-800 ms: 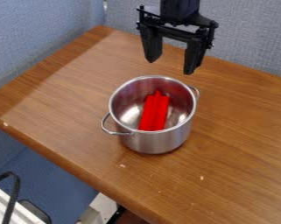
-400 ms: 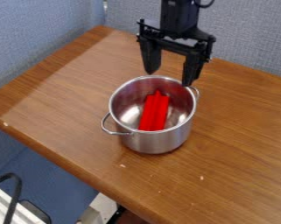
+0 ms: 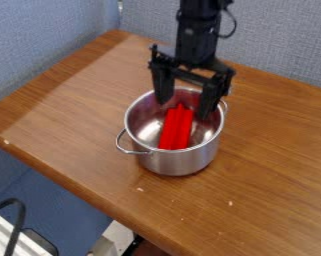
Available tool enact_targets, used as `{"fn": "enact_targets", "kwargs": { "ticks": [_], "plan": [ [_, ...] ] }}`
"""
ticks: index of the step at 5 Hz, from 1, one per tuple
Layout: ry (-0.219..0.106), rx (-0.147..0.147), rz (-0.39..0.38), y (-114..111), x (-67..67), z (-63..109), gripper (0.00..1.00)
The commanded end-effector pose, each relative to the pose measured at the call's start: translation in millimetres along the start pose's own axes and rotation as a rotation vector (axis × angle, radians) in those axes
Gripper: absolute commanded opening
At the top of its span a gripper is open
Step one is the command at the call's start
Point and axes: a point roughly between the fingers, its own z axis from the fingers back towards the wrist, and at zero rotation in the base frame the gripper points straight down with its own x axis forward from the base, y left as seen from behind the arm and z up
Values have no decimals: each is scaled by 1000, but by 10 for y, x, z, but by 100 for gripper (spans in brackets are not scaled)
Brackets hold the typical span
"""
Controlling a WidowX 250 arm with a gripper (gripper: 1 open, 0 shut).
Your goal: Move the red object from the metal pot to the table
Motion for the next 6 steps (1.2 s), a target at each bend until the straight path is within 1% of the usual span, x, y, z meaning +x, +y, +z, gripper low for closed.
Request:
{"fn": "enact_targets", "kwargs": {
  "ticks": [1,2,4,5,6],
  "plan": [
    [-48,16,7,108,-37,57,100],
    [-55,20,2,133,-47,-12,100],
    [-93,17,18,173,-16,-102,100],
    [-106,14,26,182,9,-125,0],
    [-109,13,35,184,21,-128,0]
  ]
}}
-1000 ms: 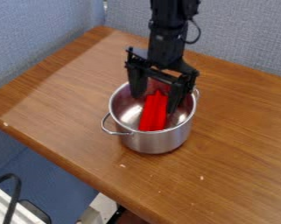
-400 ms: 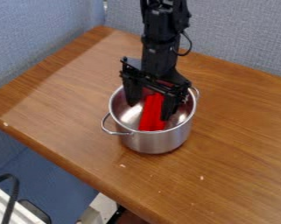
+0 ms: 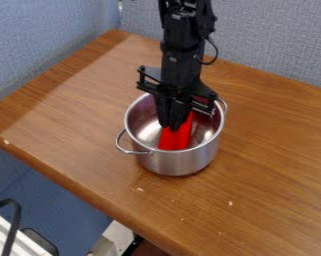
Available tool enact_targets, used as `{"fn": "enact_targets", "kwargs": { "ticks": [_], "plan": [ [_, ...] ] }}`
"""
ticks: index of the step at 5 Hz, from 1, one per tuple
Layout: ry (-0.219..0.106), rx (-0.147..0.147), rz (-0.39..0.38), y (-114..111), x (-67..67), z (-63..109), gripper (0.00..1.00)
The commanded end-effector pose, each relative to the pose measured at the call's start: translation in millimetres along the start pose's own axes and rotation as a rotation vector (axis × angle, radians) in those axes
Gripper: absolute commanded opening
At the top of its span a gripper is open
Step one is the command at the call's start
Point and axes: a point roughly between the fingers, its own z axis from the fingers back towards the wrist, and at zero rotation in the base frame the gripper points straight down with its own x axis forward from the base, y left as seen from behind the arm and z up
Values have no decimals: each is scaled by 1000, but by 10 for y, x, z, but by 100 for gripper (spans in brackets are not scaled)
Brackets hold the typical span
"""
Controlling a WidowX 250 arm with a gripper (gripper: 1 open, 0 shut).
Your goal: Move the red object from the metal pot to the table
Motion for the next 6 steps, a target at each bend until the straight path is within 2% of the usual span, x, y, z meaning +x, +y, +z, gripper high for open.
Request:
{"fn": "enact_targets", "kwargs": {
  "ticks": [1,6],
  "plan": [
    [-43,-2,27,72,23,124,0],
    [-47,-5,80,132,104,136,0]
  ]
}}
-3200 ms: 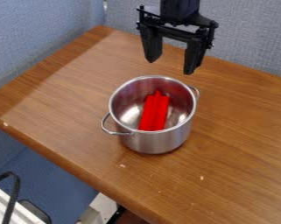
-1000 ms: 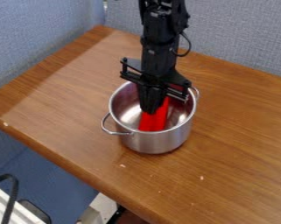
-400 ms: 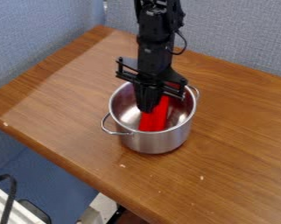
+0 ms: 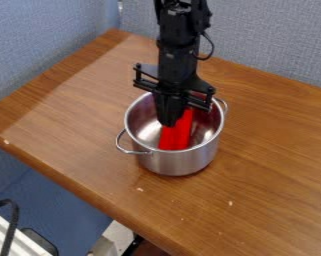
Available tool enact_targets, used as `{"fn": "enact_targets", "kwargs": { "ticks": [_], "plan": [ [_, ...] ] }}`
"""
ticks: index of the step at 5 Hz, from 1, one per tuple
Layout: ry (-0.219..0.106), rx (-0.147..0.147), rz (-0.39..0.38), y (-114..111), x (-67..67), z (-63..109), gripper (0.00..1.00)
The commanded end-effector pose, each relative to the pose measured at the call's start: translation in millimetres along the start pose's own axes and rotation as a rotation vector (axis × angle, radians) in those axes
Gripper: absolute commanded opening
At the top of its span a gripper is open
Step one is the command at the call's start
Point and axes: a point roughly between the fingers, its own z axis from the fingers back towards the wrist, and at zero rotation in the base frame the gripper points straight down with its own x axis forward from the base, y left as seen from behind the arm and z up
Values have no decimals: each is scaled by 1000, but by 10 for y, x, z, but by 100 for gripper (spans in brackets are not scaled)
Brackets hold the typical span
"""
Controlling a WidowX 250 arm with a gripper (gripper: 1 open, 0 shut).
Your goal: Move the red object from the metal pot to the table
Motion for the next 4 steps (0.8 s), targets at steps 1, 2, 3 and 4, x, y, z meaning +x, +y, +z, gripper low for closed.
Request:
{"fn": "enact_targets", "kwargs": {
  "ticks": [1,2,3,4],
  "plan": [
    [-41,1,22,53,92,106,0],
    [-44,0,30,53,104,113,0],
    [-45,1,40,59,119,106,0],
    [-45,-1,48,58,131,100,0]
  ]
}}
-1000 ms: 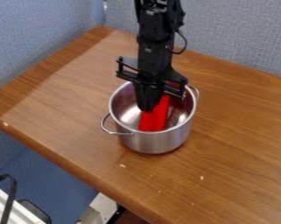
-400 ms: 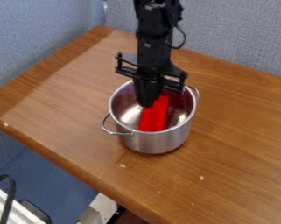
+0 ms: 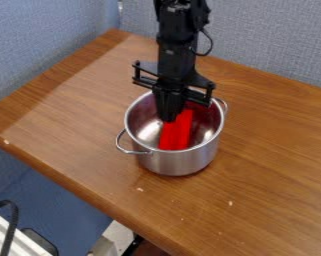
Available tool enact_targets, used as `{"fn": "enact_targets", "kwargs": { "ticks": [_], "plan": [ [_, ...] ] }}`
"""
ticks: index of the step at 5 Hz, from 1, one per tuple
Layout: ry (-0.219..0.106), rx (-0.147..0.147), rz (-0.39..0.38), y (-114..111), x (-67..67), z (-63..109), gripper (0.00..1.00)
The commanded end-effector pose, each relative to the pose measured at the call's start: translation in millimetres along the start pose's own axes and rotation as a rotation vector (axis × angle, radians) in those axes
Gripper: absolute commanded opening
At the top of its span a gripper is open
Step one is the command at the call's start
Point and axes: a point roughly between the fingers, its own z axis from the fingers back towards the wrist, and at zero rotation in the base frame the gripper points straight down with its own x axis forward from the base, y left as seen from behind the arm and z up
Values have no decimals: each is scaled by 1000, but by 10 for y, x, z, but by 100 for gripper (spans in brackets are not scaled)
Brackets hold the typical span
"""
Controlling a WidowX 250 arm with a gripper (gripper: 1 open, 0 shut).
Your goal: Move the red object from the metal pot to the table
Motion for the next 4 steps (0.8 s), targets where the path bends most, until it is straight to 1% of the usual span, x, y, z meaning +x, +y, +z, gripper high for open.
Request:
{"fn": "enact_targets", "kwargs": {
  "ticks": [1,4],
  "plan": [
    [-34,-3,25,52,83,70,0],
    [-27,-11,47,47,120,31,0]
  ]
}}
